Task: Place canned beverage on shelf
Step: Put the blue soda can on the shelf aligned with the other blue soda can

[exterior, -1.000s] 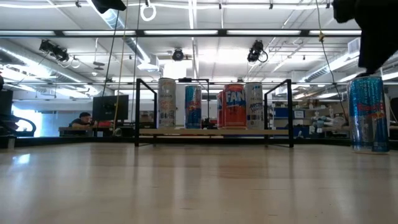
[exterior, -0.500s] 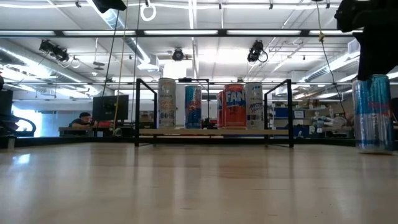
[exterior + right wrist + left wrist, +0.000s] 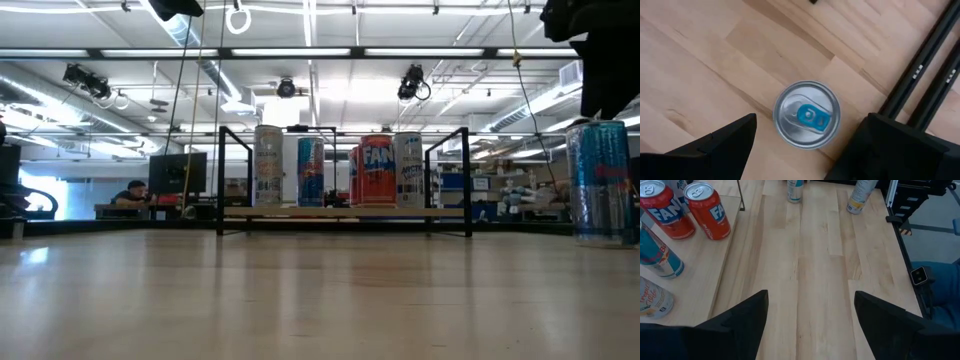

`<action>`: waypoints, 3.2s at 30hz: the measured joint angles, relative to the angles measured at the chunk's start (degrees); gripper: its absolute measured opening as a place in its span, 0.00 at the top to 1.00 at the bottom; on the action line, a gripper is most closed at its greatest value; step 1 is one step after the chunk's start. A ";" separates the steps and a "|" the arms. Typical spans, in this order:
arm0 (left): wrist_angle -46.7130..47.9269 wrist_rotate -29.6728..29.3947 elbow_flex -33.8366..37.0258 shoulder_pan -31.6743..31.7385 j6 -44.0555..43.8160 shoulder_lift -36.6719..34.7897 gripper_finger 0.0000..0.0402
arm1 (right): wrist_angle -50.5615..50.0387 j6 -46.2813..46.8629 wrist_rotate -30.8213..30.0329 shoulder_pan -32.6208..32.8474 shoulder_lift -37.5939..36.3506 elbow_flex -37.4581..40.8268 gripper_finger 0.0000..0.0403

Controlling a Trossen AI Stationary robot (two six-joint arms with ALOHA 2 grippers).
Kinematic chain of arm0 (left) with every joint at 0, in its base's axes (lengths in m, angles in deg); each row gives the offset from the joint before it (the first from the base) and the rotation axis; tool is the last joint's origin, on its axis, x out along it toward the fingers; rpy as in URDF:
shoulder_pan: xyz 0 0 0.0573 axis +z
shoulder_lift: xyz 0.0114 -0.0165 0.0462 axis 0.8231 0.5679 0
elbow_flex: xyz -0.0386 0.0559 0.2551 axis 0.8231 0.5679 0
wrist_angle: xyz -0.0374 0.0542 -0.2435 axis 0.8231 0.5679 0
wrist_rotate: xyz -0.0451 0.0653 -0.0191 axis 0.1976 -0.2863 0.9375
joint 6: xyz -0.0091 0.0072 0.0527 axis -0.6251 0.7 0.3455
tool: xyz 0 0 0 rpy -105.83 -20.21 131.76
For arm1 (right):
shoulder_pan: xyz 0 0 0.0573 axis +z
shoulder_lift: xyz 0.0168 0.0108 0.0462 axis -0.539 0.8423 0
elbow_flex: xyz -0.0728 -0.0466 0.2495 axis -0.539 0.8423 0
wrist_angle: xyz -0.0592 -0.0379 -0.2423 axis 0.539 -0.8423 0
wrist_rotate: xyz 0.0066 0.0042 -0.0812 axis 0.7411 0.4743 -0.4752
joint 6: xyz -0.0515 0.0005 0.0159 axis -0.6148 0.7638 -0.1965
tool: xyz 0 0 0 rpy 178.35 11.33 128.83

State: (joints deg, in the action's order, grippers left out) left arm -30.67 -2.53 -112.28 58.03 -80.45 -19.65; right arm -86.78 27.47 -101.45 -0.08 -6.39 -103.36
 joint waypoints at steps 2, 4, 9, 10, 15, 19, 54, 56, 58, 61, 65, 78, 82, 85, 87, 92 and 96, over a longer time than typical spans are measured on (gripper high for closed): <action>0.01 0.00 0.00 0.00 0.00 0.00 0.26 | -0.51 0.00 0.01 -0.02 0.00 0.06 0.03; 0.00 0.00 0.00 0.02 0.02 0.00 0.26 | -0.10 0.02 0.02 -0.02 0.00 0.76 0.03; 0.01 0.00 0.00 0.00 0.04 0.00 0.26 | 2.83 0.24 0.29 -0.04 0.00 4.20 0.03; 0.00 0.00 0.00 0.00 0.04 0.00 0.26 | 3.52 0.24 0.18 -0.04 0.00 4.58 0.03; 0.00 0.00 0.00 0.01 0.00 0.00 0.26 | 6.63 0.45 0.17 -0.09 0.00 6.74 0.03; 0.00 0.00 0.00 0.02 0.00 0.00 0.26 | 8.92 1.01 -0.92 -0.13 0.00 8.18 0.05; -1.67 0.00 0.00 0.01 0.15 0.04 0.26 | 26.66 -25.42 -4.95 -17.91 0.07 -0.24 0.39; -1.67 0.00 0.00 0.01 0.14 0.04 0.26 | 31.96 -31.25 -4.45 -20.53 0.09 -0.93 0.39; -1.67 0.00 0.00 0.01 0.13 0.04 0.26 | 37.98 -36.81 -3.83 -22.91 0.09 -1.49 0.39; -1.66 0.00 0.00 0.02 -0.02 0.04 0.26 | 46.62 -44.18 -2.70 -25.97 0.09 -1.96 0.39; -1.69 0.00 0.00 0.02 -0.03 0.04 0.26 | 57.14 -52.36 -2.25 -29.77 0.09 -1.94 0.39; -1.66 0.00 0.00 0.02 -0.04 0.04 0.26 | 78.19 -63.95 1.88 -42.60 0.12 -1.94 0.39; -1.65 0.00 0.00 0.00 -0.04 0.04 0.26 | 84.89 -65.82 5.67 -45.00 2.02 -2.07 0.39; -1.66 0.00 0.02 0.02 -0.07 0.07 0.26 | 84.01 -66.01 8.50 -46.38 5.62 -5.70 0.39; -1.66 0.00 0.00 0.02 -0.08 0.06 0.26 | 81.78 -66.10 8.56 -46.66 8.49 -9.23 0.39; -1.62 0.00 0.00 0.02 -0.40 0.07 0.26 | 75.13 -67.50 7.46 -45.95 15.22 -17.78 0.39; -1.60 0.00 0.00 0.02 -0.47 0.07 0.26 | 65.89 -66.53 5.66 -45.74 20.26 -23.47 0.39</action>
State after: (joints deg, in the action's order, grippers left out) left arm -32.27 -2.53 -112.28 58.05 -80.92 -19.58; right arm -20.89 -39.07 -95.79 -45.83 13.86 -126.83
